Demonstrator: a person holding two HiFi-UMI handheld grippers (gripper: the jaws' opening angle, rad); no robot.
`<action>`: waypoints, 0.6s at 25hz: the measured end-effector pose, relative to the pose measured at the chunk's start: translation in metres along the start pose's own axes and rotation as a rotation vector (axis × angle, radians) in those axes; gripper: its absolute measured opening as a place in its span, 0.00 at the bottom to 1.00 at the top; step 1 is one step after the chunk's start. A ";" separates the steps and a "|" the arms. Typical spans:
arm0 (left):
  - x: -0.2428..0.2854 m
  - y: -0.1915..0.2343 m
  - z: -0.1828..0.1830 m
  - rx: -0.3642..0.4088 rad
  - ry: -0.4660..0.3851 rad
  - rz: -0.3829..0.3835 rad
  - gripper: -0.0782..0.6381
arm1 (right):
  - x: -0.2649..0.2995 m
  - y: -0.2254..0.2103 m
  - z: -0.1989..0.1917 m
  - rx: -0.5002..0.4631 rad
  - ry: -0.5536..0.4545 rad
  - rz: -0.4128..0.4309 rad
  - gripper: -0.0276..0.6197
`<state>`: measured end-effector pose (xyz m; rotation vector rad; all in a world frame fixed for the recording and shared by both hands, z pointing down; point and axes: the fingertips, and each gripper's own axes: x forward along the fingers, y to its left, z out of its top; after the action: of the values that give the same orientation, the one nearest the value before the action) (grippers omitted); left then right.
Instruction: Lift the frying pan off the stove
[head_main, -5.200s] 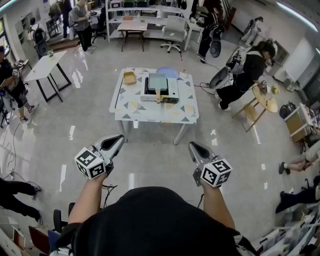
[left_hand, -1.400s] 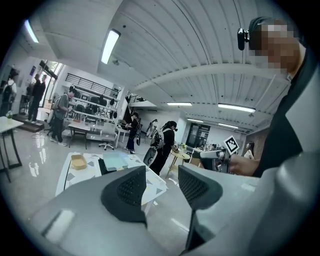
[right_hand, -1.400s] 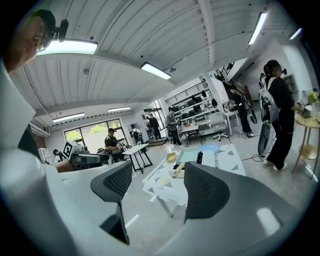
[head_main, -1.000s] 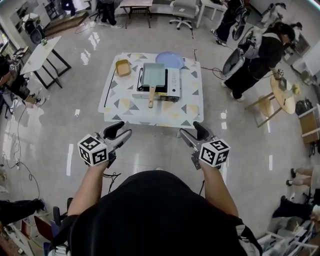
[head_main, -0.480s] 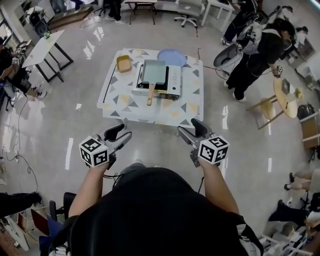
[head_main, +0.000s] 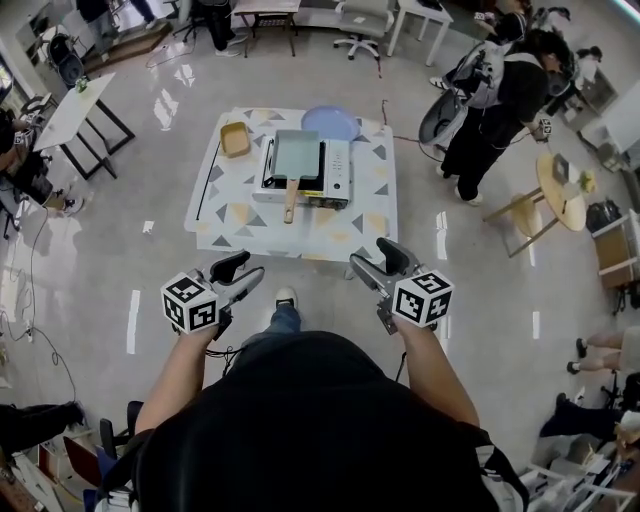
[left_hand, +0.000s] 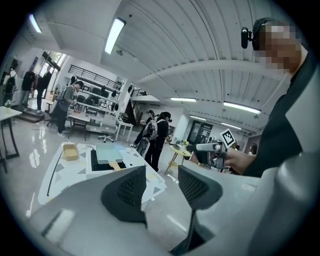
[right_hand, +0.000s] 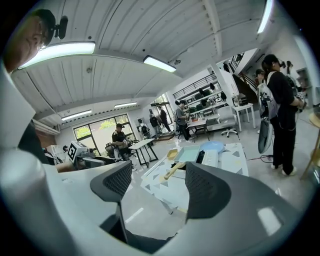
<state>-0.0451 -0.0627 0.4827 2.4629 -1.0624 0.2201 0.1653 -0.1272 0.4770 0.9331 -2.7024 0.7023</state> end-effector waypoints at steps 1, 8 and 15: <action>0.003 0.003 0.002 0.000 0.000 -0.005 0.39 | 0.002 -0.003 0.002 0.002 0.002 -0.004 0.59; 0.025 0.032 0.019 -0.007 0.006 -0.026 0.39 | 0.030 -0.021 0.016 0.015 0.008 -0.012 0.59; 0.043 0.064 0.020 -0.041 0.027 -0.035 0.39 | 0.067 -0.036 0.021 0.035 0.034 -0.006 0.59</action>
<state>-0.0623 -0.1381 0.4999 2.4326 -1.0019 0.2178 0.1346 -0.1979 0.4946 0.9285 -2.6651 0.7600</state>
